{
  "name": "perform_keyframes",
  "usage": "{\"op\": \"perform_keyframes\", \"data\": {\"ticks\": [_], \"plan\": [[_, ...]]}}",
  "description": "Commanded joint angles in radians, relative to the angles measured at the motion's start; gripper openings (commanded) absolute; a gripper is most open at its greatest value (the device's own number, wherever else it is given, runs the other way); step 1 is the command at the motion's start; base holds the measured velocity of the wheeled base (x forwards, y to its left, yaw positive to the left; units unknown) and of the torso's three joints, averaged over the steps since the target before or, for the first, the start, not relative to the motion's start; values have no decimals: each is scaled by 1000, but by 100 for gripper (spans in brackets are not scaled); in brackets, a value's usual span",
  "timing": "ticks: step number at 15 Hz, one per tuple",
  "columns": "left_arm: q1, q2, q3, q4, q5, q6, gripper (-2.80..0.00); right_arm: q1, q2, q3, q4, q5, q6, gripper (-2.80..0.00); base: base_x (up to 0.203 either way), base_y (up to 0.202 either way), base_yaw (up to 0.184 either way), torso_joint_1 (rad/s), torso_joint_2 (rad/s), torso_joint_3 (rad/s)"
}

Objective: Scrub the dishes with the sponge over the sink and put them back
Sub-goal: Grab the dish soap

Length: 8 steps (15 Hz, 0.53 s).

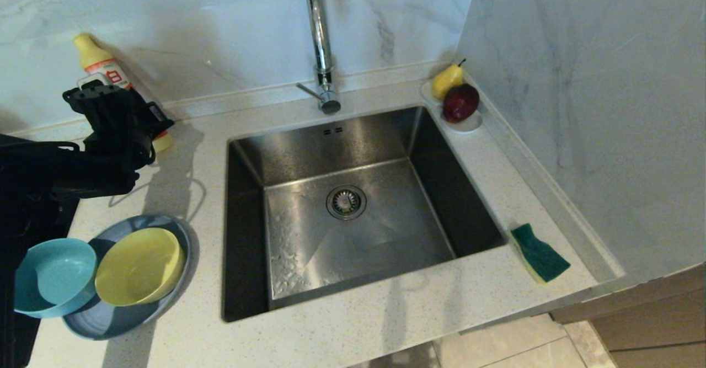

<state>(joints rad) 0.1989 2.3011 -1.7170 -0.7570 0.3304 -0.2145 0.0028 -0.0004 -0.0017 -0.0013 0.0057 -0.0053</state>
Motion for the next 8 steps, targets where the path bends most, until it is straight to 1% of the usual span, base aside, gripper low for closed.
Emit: {"op": "perform_keyframes", "data": {"ticks": [1, 5, 8], "plan": [[0, 11, 13, -4, -1, -7, -280, 0, -1, 0, 0, 0, -1, -280, 0, 0, 0, 0, 0, 0], [-1, 18, 16, -10, -1, -14, -280, 0, -1, 0, 0, 0, -1, -280, 0, 0, 0, 0, 0, 0], [-2, -52, 15, 15, 2, -25, -280, 0, -1, 0, 0, 0, -1, -280, 0, 0, 0, 0, 0, 0]]}}
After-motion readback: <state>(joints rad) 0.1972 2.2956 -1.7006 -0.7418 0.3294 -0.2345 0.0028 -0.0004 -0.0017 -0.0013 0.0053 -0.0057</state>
